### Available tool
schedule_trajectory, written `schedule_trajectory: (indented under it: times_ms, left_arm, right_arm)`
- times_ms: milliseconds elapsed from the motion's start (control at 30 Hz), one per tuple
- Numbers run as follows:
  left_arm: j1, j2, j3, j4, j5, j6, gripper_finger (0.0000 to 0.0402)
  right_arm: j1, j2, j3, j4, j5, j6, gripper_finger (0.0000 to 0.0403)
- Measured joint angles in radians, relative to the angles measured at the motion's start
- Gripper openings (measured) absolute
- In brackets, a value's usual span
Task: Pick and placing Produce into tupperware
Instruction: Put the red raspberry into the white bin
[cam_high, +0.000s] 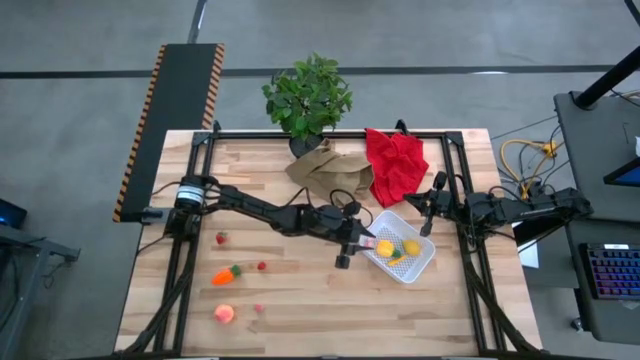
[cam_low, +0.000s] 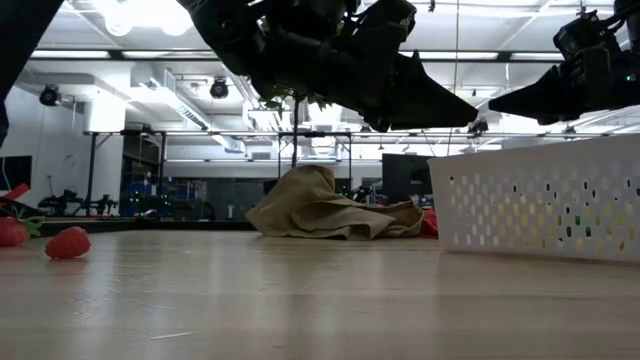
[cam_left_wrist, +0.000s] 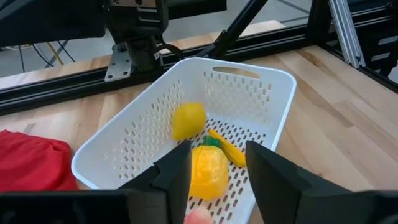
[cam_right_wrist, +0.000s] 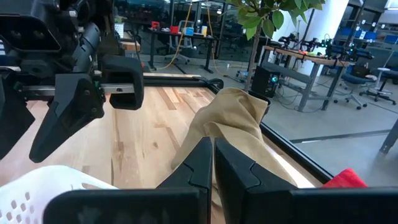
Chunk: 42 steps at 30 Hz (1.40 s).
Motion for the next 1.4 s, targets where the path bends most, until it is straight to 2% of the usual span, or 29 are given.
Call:
schedule_trajectory:
  times_ms: [100,167,300,467,667,900,1000,1233,1400]
  left_arm:
    - [0.0,-0.003,0.0,-0.015,0.0,0.0,0.0151]
    - [0.0,-0.025,-0.002,-0.092,0.0,0.0,0.0155]
    - [-0.001,-0.133,-0.002,-0.387,-0.005,-0.004,0.0156]
    - [-0.019,-0.285,-0.025,-0.779,-0.063,-0.159,0.0156]
    - [-0.084,-0.468,-0.086,-1.045,-0.113,-0.319,0.0156]
    - [-0.191,-0.635,-0.218,-1.123,-0.217,-0.574,0.0156]
    - [-0.243,-0.672,-0.296,-1.132,-0.226,-0.689,0.0156]
    - [-0.358,-0.675,-0.429,-1.128,-0.227,-0.927,0.0156]
    - [-0.416,-0.639,-0.444,-1.124,-0.229,-0.984,0.0156]
  right_arm:
    - [0.0,0.0,0.0,0.0,0.0,0.0,0.0009]
    - [0.0,0.0,0.0,0.0,0.0,-0.003,0.0009]
    - [0.0,0.0,0.0,0.0,0.0,-0.012,0.0009]
    - [0.0,0.0,0.0,0.002,0.0,-0.023,0.0009]
    - [0.0,0.0,0.0,0.002,0.002,-0.024,0.0009]
    - [0.0,0.0,0.0,0.001,0.001,-0.014,0.0009]
    - [0.0,0.0,0.0,0.0,0.001,-0.005,0.0009]
    - [0.0,0.0,0.0,-0.001,0.001,0.002,0.0009]
    - [0.0,0.0,0.0,-0.001,0.001,0.002,0.0009]
